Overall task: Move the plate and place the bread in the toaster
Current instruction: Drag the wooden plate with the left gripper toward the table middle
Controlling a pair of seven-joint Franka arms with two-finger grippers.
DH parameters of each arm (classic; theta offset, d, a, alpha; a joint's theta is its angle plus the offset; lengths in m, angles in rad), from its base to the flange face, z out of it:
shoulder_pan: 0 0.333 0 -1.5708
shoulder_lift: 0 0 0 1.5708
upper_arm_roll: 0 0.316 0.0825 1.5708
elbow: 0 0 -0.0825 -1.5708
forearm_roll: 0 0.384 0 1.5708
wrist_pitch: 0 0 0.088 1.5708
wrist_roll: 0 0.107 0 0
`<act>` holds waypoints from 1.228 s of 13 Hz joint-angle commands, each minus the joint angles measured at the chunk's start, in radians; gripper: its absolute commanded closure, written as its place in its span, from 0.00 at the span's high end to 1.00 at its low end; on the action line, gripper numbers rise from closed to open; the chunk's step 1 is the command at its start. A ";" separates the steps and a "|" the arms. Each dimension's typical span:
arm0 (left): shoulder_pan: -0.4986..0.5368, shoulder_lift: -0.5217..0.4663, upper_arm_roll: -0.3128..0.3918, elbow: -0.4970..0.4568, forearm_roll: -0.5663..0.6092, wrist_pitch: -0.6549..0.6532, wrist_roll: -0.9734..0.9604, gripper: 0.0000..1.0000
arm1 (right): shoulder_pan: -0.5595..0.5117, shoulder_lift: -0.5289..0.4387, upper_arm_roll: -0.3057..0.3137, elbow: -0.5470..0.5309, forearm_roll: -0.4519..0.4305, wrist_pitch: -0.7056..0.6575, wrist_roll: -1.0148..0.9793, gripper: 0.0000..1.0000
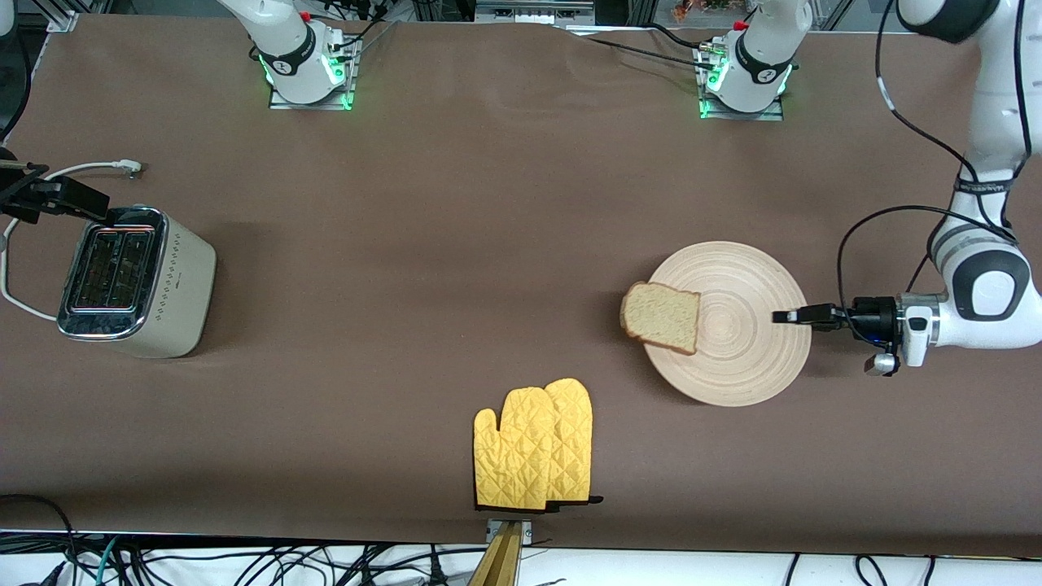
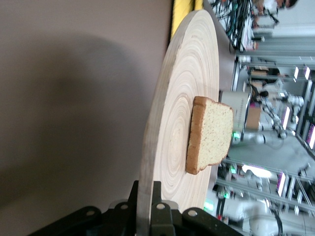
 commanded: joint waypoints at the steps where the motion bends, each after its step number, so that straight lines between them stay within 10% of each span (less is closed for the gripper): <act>1: -0.119 -0.175 0.013 -0.209 -0.149 0.095 -0.050 0.00 | -0.012 -0.007 0.005 -0.007 0.014 0.006 -0.004 1.00; 12: -0.568 -0.058 0.017 -0.220 -0.554 0.401 -0.014 0.00 | -0.015 -0.007 0.005 -0.007 0.016 0.006 -0.004 1.00; 16: -0.809 0.036 0.140 -0.183 -0.785 0.450 0.078 0.00 | -0.012 -0.007 0.005 -0.007 0.016 0.006 -0.004 1.00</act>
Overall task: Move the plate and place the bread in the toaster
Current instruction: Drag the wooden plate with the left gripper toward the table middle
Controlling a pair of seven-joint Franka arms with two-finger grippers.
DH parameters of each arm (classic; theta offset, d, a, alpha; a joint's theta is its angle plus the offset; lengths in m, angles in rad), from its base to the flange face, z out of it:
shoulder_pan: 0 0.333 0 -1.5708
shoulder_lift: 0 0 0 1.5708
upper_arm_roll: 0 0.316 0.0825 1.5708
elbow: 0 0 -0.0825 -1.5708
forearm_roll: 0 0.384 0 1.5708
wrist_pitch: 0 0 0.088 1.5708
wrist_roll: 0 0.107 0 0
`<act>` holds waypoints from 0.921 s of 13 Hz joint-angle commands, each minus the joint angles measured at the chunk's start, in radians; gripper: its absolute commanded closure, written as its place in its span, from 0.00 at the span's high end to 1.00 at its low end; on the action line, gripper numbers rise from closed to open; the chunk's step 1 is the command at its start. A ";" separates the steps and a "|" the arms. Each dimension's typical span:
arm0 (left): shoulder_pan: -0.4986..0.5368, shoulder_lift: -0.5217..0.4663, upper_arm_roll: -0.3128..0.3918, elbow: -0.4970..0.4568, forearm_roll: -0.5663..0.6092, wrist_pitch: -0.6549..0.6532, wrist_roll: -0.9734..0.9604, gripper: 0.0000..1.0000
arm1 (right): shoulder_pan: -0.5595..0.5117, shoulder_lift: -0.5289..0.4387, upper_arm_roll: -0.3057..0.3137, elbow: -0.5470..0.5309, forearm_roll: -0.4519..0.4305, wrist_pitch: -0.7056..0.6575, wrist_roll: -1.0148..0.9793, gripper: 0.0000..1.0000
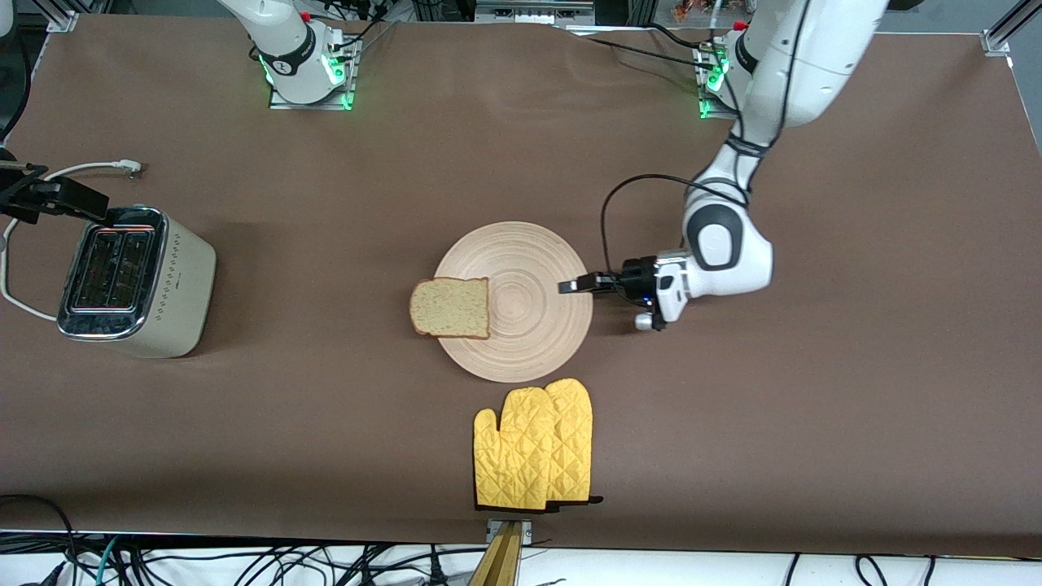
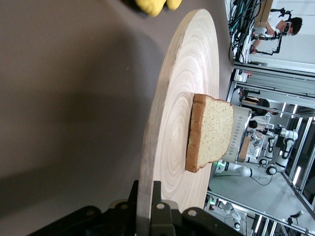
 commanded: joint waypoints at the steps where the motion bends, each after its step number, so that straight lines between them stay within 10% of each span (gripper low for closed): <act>1: -0.132 0.054 0.096 0.053 -0.116 -0.011 0.044 0.00 | -0.010 -0.007 0.006 -0.007 0.015 0.006 -0.004 1.00; 12: -0.278 0.146 0.157 0.126 -0.295 -0.005 0.144 0.00 | -0.035 -0.007 0.009 -0.007 0.017 0.004 -0.007 1.00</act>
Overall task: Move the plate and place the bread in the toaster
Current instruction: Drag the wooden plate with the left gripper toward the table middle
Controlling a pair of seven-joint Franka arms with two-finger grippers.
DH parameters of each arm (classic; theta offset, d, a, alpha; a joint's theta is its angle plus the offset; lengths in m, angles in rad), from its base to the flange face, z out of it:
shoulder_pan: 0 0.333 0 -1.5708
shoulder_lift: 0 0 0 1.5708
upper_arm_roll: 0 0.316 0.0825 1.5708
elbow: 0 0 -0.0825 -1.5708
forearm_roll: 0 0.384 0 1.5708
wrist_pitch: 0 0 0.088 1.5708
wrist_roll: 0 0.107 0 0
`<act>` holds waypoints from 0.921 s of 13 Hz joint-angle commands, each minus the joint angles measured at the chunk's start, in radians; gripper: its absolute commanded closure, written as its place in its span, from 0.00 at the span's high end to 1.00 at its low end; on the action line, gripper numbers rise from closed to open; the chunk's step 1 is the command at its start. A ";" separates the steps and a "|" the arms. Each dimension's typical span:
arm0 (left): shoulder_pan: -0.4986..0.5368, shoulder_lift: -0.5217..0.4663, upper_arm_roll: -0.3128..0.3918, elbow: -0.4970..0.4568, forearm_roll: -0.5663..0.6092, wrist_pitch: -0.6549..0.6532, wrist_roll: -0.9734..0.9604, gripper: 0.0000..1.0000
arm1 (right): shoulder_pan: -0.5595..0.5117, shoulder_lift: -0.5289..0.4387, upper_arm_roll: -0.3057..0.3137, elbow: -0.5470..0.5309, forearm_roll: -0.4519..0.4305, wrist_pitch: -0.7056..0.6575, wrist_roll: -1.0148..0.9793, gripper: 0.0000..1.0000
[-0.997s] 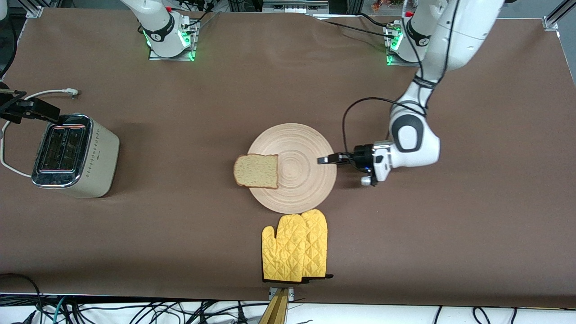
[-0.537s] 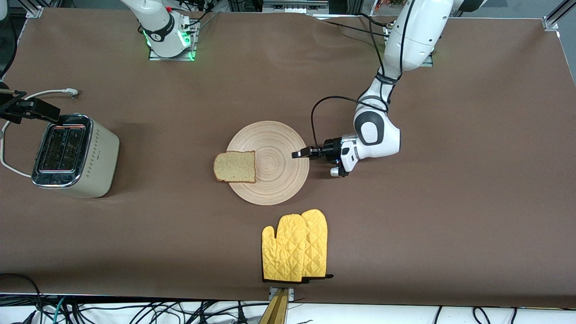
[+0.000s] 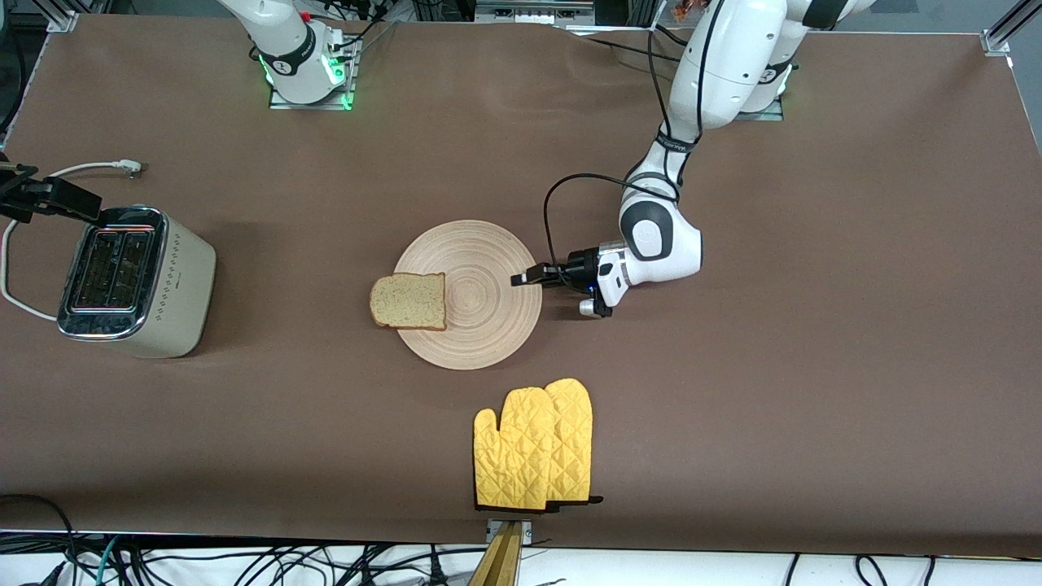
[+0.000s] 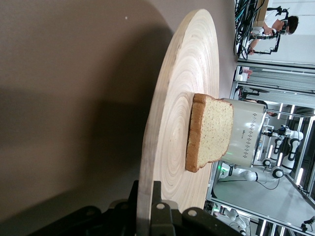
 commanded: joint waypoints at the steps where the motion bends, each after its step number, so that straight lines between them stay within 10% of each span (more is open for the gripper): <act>1: -0.014 0.008 0.016 0.029 -0.040 -0.011 0.032 0.00 | -0.012 -0.006 0.010 -0.009 0.016 0.004 -0.005 1.00; 12: 0.035 0.008 0.036 0.022 -0.029 -0.014 0.087 0.00 | 0.007 0.032 0.019 -0.009 0.016 -0.010 -0.003 1.00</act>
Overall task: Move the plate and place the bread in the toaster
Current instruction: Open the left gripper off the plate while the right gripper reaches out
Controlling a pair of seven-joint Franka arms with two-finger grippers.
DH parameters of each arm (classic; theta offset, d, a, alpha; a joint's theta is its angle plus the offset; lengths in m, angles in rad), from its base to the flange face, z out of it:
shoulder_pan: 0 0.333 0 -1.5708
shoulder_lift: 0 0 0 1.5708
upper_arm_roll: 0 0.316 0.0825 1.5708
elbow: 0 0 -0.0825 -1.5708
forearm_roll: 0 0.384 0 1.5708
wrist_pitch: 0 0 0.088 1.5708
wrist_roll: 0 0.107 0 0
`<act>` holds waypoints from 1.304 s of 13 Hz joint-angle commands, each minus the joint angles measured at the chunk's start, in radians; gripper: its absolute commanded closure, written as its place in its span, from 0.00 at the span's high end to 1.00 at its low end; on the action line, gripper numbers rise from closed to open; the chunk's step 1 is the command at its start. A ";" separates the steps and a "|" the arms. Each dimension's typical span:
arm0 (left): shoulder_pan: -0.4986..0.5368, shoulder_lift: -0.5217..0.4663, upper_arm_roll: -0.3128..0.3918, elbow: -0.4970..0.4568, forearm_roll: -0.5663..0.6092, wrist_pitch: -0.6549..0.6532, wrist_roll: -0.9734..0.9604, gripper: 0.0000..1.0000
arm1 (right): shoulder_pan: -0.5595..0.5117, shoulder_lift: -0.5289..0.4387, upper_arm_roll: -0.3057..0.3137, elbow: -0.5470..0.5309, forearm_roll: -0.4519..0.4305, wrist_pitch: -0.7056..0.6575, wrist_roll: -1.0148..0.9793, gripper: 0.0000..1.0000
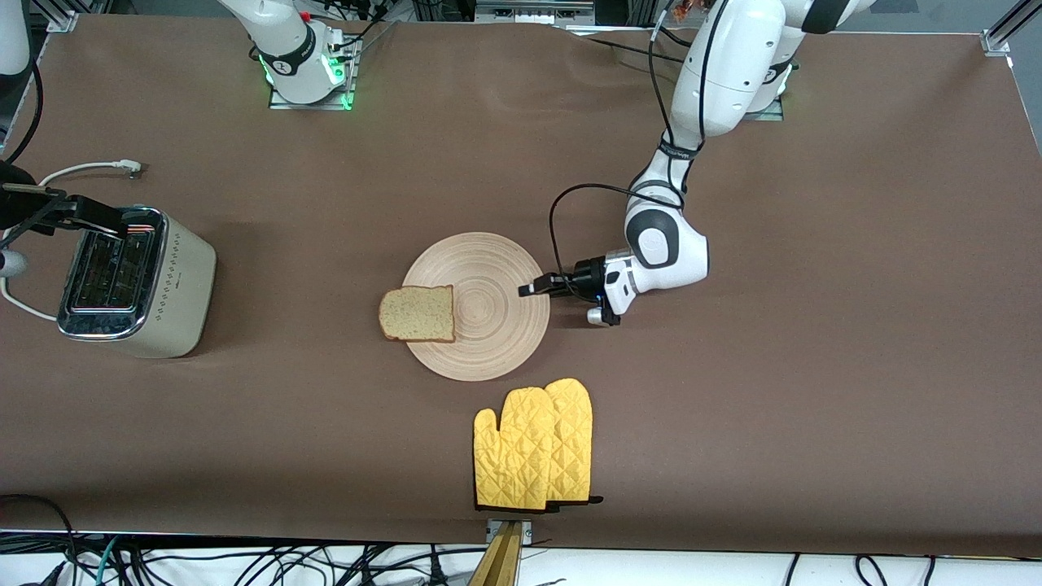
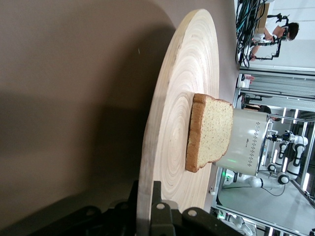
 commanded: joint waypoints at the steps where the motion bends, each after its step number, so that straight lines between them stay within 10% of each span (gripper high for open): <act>1: 0.043 -0.008 -0.001 0.006 -0.026 -0.014 0.067 0.00 | 0.016 -0.011 0.003 -0.012 0.014 -0.013 -0.006 1.00; 5: 0.071 -0.011 -0.002 0.003 0.020 -0.014 0.055 0.00 | 0.048 0.012 0.003 -0.014 0.015 -0.019 -0.002 1.00; 7: 0.071 -0.011 -0.002 -0.002 0.017 -0.014 0.053 0.28 | 0.062 0.028 0.004 -0.015 0.015 -0.015 -0.002 1.00; 9: 0.072 -0.029 -0.002 -0.022 0.017 -0.014 0.050 0.80 | 0.068 0.048 0.004 -0.015 0.024 -0.007 0.000 1.00; 11: 0.100 -0.061 -0.002 -0.052 0.020 -0.014 0.049 0.98 | 0.077 0.071 0.004 -0.015 0.053 0.011 -0.002 1.00; 17: 0.322 -0.245 -0.056 -0.204 0.232 -0.016 0.041 1.00 | 0.119 0.192 0.004 -0.018 0.210 0.187 0.011 1.00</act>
